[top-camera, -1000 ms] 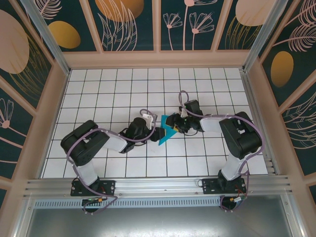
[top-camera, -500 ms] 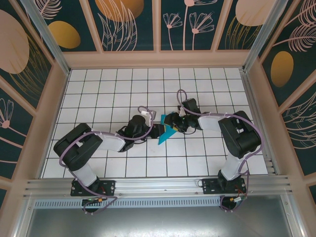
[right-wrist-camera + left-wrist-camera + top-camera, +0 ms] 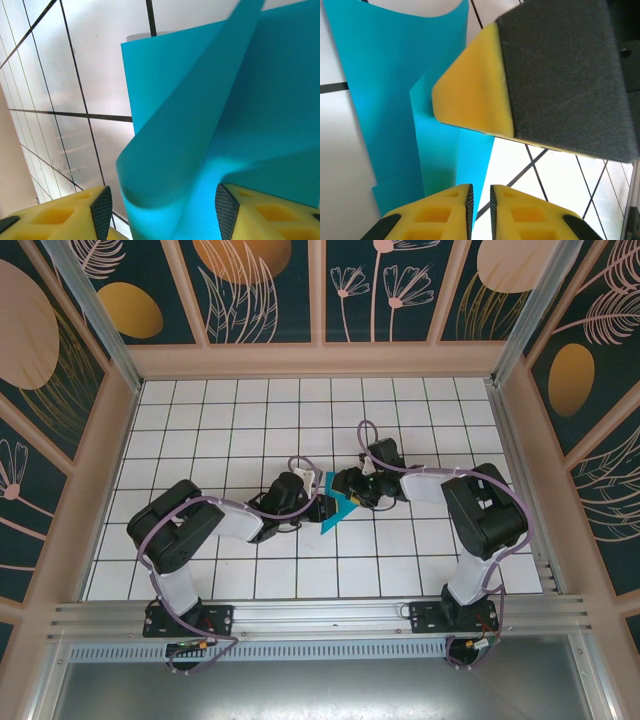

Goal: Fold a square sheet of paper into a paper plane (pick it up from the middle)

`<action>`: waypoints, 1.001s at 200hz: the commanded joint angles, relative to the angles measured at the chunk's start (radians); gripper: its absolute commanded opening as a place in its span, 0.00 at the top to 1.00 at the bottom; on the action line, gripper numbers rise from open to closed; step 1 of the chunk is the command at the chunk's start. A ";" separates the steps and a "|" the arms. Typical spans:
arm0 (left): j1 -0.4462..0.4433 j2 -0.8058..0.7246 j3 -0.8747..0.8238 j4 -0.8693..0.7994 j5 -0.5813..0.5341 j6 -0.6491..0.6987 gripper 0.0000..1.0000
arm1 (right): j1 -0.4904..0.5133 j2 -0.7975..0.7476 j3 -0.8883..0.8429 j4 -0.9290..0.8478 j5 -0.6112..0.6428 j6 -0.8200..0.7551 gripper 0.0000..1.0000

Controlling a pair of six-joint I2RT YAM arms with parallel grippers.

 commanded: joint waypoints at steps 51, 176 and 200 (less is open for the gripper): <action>0.002 0.026 0.020 -0.072 -0.062 0.006 0.82 | -0.001 0.083 -0.030 -0.100 0.126 -0.067 0.40; 0.001 0.044 0.030 -0.099 -0.078 0.012 0.84 | 0.031 0.178 0.047 -0.244 0.231 -0.088 0.53; 0.001 0.041 0.031 -0.105 -0.084 0.015 0.85 | 0.036 0.196 0.060 -0.268 0.252 -0.087 0.54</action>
